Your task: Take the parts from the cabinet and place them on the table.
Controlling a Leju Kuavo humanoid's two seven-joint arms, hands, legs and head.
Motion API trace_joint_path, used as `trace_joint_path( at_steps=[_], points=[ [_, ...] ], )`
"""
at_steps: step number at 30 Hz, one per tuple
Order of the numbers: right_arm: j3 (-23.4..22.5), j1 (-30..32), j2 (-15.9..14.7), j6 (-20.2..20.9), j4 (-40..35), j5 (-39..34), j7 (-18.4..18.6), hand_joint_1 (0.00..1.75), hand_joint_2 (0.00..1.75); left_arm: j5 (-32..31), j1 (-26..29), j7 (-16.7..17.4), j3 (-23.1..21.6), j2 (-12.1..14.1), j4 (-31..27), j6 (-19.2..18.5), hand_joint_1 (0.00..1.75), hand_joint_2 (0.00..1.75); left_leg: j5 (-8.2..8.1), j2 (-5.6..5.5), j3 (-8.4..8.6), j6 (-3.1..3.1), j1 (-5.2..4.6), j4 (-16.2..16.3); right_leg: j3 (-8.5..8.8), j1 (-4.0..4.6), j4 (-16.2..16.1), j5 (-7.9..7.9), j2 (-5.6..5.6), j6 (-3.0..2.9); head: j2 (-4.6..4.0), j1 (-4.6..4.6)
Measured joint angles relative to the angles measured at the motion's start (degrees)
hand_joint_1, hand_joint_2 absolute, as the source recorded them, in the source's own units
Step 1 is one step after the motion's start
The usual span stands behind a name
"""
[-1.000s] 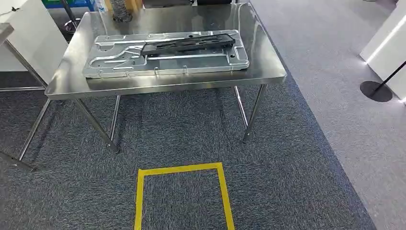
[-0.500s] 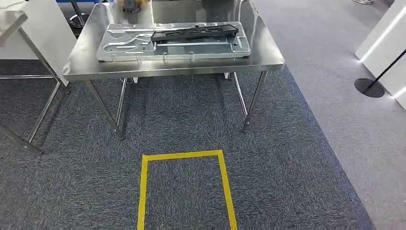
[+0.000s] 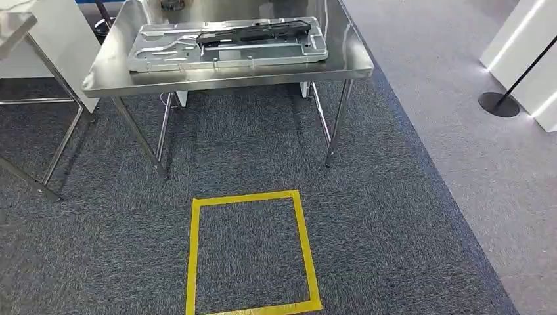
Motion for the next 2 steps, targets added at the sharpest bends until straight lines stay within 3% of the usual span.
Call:
trace_joint_path(
  at_steps=[1,2],
  points=[
    [-0.2,0.0,-0.2,0.2,0.1,-0.5,0.3,0.00,0.00,0.0,0.0,0.2,0.0,0.0,0.0,0.1,0.00,0.00,0.88,0.00,0.52,-0.04,0.05,0.4,-0.57,0.03,0.2,0.25,0.02,0.07,0.00,-0.02],
    [-0.4,0.0,-0.4,0.2,0.2,-0.6,0.7,0.00,0.00,-0.1,0.0,0.3,0.0,0.0,0.0,0.1,0.00,0.00,2.39,0.00,2.34,-0.03,0.09,-1.8,-1.04,0.02,0.5,0.42,0.06,0.22,0.00,-0.02]
  ],
)
